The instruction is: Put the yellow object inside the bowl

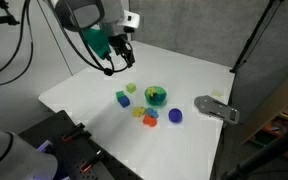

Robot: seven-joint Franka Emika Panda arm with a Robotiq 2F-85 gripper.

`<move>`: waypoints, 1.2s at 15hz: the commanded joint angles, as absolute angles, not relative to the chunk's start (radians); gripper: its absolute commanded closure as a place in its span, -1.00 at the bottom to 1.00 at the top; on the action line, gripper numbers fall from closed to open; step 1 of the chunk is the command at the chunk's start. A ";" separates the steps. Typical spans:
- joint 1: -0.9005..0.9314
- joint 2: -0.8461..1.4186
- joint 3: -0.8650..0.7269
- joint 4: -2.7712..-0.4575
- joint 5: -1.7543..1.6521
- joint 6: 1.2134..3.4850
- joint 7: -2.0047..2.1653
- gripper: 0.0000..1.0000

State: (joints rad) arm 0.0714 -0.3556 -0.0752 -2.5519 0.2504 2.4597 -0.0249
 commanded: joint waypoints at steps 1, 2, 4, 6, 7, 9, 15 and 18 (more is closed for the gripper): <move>0.060 -0.356 -0.065 -2.551 0.255 2.457 -0.028 -1.00; 0.060 -0.356 -0.065 -2.551 0.255 2.457 -0.028 -1.00; 0.060 -0.356 -0.065 -2.551 0.255 2.457 -0.028 -1.00; 0.058 -0.349 -0.061 -2.541 0.249 2.449 -0.022 -1.00; 0.054 -0.340 -0.055 -2.527 0.237 2.433 -0.010 -1.00; 0.045 -0.312 -0.040 -2.497 0.212 2.404 0.017 -1.00; 0.022 -0.183 -0.012 -2.364 0.153 2.255 0.102 -1.00; 0.015 -0.102 -0.002 -2.307 0.112 2.214 0.160 -1.00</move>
State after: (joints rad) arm 0.0360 -0.1927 -0.0226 -2.3932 0.1544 2.2737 0.0975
